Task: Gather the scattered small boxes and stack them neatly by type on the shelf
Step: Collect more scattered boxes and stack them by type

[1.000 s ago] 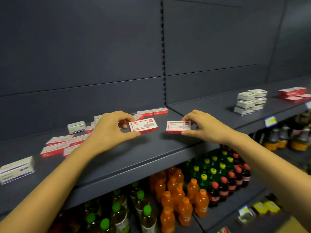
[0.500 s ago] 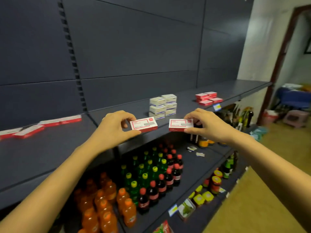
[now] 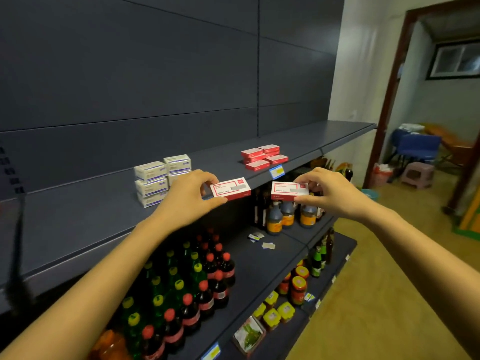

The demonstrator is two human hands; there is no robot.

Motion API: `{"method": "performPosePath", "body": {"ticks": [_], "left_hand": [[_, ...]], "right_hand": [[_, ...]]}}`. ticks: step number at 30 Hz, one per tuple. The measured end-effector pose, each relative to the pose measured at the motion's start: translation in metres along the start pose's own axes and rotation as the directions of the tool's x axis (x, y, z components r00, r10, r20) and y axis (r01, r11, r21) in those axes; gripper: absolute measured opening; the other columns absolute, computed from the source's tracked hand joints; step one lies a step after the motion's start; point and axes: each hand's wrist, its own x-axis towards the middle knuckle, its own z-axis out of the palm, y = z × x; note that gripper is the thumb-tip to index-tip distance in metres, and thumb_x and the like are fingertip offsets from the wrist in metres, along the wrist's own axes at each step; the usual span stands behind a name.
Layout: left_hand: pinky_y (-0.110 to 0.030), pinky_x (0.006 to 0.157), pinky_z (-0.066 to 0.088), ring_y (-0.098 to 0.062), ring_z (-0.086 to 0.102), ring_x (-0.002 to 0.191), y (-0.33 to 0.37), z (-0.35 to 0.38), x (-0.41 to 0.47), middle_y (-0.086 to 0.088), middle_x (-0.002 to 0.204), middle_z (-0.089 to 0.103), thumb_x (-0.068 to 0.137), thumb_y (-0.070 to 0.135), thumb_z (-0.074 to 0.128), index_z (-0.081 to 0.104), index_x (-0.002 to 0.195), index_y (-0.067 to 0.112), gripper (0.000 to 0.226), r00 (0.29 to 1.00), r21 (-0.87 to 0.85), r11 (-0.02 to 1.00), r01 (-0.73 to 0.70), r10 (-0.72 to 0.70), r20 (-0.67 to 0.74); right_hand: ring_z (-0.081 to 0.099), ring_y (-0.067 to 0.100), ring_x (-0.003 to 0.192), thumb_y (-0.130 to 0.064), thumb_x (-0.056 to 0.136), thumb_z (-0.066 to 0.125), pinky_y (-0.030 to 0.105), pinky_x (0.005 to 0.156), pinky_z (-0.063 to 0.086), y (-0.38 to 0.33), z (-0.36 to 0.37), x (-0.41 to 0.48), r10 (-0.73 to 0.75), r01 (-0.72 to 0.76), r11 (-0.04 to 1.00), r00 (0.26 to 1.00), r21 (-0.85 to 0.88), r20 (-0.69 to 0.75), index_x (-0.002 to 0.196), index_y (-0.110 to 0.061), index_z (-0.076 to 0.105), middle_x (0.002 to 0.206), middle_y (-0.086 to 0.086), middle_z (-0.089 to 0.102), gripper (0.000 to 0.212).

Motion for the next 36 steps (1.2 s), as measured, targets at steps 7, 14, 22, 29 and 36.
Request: {"method": "performPosePath", "body": {"ticks": [7,14,22,29,36], "left_hand": [[-0.014,0.062,0.037,-0.007,0.048,0.081,0.003,0.064,0.089,-0.003,0.112,0.062,0.078,0.035,0.069,0.061,0.11,0.015,0.039,1.0,0.02,1.0,0.021,-0.022,0.011],[-0.022,0.076,0.038,-0.007,0.048,0.087,-0.008,0.117,0.169,-0.003,0.117,0.062,0.077,0.037,0.07,0.06,0.111,0.014,0.042,0.996,0.013,0.997,0.08,-0.08,0.044],[-0.021,0.076,0.038,-0.011,0.051,0.089,-0.023,0.145,0.204,-0.001,0.112,0.063,0.079,0.04,0.068,0.061,0.11,0.014,0.041,0.976,0.073,0.975,0.21,-0.214,0.049],[-0.011,0.068,0.042,-0.008,0.055,0.081,-0.022,0.157,0.208,0.007,0.099,0.062,0.078,0.036,0.069,0.061,0.106,0.018,0.034,0.937,0.024,0.937,0.348,-0.348,0.008],[-0.028,0.082,0.051,-0.01,0.057,0.09,-0.01,0.161,0.207,0.008,0.107,0.062,0.079,0.037,0.067,0.059,0.107,0.021,0.034,0.898,0.113,0.891,0.439,-0.436,-0.056]], "right_hand": [[0.053,0.019,0.101,-0.033,0.082,0.067,0.03,0.081,0.045,0.081,0.005,0.058,-0.006,0.006,1.0,1.0,-0.021,-0.003,0.122,-0.017,0.056,0.114,0.006,0.056,0.045],[0.052,0.016,0.103,-0.039,0.084,0.063,0.027,0.083,0.043,0.152,0.019,0.119,-0.104,0.108,0.99,0.993,-0.094,0.048,0.124,-0.02,0.054,0.115,0.001,0.054,0.045],[0.054,0.016,0.101,-0.037,0.084,0.063,0.029,0.086,0.043,0.192,0.033,0.189,-0.197,0.193,0.979,0.978,0.065,0.065,0.122,-0.02,0.055,0.113,0.001,0.055,0.042],[0.05,0.007,0.097,-0.039,0.083,0.062,0.023,0.086,0.042,0.216,0.055,0.244,-0.338,0.306,0.926,0.933,0.221,0.123,0.125,-0.022,0.054,0.113,-0.003,0.055,0.046],[0.053,0.005,0.103,-0.04,0.084,0.061,0.021,0.088,0.046,0.229,0.074,0.283,-0.475,0.417,0.864,0.861,0.282,0.183,0.118,-0.023,0.053,0.123,-0.005,0.058,0.039]]}}
